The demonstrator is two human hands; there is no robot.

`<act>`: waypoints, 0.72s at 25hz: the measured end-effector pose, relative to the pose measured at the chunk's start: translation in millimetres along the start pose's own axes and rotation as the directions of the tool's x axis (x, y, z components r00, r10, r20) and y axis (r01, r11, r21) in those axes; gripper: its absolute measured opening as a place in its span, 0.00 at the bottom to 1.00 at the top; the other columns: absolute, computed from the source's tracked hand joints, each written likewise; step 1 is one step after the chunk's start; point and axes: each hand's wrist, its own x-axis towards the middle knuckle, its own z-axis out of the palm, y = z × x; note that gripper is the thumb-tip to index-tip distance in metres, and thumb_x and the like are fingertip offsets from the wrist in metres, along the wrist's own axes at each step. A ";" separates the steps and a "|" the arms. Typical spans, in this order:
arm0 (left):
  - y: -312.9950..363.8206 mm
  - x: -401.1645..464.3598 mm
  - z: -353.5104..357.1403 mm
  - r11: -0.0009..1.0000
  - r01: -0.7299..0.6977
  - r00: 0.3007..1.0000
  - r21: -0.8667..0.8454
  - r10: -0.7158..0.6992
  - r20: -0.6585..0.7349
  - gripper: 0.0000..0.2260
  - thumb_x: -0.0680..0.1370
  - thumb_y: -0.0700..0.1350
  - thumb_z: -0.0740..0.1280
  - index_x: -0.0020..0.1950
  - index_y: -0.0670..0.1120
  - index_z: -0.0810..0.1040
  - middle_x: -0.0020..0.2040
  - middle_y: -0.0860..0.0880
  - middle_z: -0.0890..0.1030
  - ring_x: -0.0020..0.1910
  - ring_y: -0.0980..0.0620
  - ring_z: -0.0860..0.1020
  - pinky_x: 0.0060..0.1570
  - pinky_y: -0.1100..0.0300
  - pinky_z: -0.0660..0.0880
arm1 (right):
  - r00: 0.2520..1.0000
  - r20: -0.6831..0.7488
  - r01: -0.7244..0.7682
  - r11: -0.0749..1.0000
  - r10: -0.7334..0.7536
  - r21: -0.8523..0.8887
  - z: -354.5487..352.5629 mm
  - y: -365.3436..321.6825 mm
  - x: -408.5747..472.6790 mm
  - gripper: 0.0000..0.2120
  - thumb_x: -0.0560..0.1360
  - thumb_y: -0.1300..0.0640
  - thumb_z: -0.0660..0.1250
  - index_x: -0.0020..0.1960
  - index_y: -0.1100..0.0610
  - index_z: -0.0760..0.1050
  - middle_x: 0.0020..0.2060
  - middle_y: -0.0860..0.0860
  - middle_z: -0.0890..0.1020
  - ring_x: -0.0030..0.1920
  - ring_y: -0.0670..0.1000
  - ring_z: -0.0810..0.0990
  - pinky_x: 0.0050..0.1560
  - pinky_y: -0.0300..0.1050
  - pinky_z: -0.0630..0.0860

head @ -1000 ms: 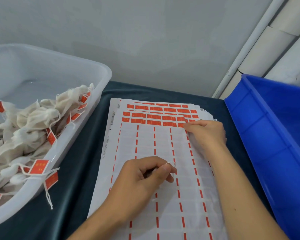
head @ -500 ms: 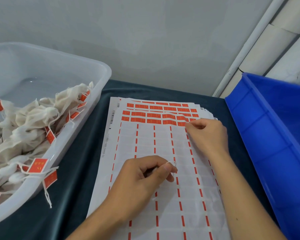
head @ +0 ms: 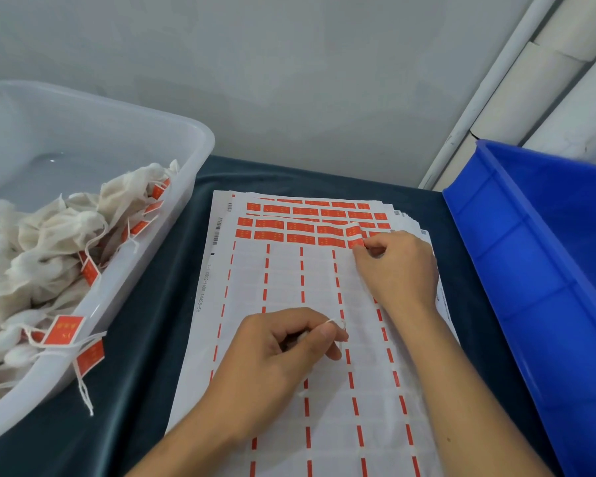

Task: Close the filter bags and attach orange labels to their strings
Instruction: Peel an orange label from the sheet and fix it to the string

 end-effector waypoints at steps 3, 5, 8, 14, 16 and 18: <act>-0.9 -0.2 0.0 1.000 -0.005 1.000 0.003 0.005 -0.005 0.13 0.77 0.64 0.63 0.49 0.64 0.86 0.46 0.59 0.87 0.50 0.58 0.83 0.55 0.56 0.82 | 1.000 -0.001 0.006 0.998 -0.006 -0.055 1.3 -5.5 -3.2 0.12 0.78 0.42 0.71 0.54 0.47 0.87 0.49 0.46 0.88 0.39 0.45 0.78 0.46 0.41 0.76; -2.2 -0.3 0.0 1.000 -0.007 1.000 0.004 0.007 -0.006 0.11 0.80 0.61 0.64 0.49 0.63 0.86 0.46 0.59 0.87 0.50 0.57 0.83 0.55 0.56 0.82 | 1.000 0.003 0.027 0.994 -0.026 -0.107 1.4 -9.0 -6.5 0.13 0.79 0.42 0.69 0.55 0.48 0.86 0.49 0.47 0.87 0.41 0.48 0.79 0.49 0.44 0.79; -3.0 -0.3 -0.1 1.000 0.005 1.000 -0.002 -0.005 -0.005 0.10 0.82 0.58 0.65 0.49 0.62 0.86 0.46 0.58 0.87 0.50 0.56 0.83 0.53 0.58 0.82 | 0.998 -0.006 0.065 0.984 -0.067 -0.163 1.6 -12.2 -11.0 0.15 0.80 0.42 0.67 0.58 0.49 0.85 0.52 0.48 0.87 0.44 0.49 0.81 0.53 0.47 0.82; -3.7 0.0 -0.3 1.000 0.003 1.000 -0.021 -0.003 -0.006 0.09 0.83 0.55 0.66 0.48 0.61 0.86 0.46 0.58 0.87 0.49 0.56 0.84 0.54 0.61 0.80 | 0.993 -0.027 0.105 0.975 -0.112 -0.194 0.6 -15.8 -15.4 0.16 0.81 0.42 0.66 0.61 0.50 0.85 0.53 0.48 0.87 0.45 0.49 0.82 0.55 0.49 0.83; -3.2 0.0 -0.4 1.000 0.004 1.000 -0.026 -0.004 -0.007 0.09 0.83 0.55 0.66 0.49 0.62 0.86 0.46 0.58 0.87 0.50 0.57 0.83 0.54 0.62 0.80 | 0.992 -0.054 0.108 0.981 -0.118 -0.162 -0.7 -14.8 -16.7 0.16 0.80 0.43 0.68 0.61 0.49 0.85 0.53 0.49 0.87 0.46 0.50 0.81 0.56 0.51 0.82; -2.7 0.1 -0.4 1.000 0.002 1.000 -0.030 -0.002 -0.006 0.10 0.83 0.54 0.66 0.48 0.62 0.86 0.46 0.59 0.87 0.50 0.58 0.83 0.54 0.62 0.80 | 0.992 -0.078 0.088 0.984 -0.101 -0.156 -0.1 -14.0 -16.7 0.16 0.79 0.43 0.69 0.61 0.49 0.85 0.55 0.49 0.86 0.47 0.48 0.77 0.55 0.50 0.80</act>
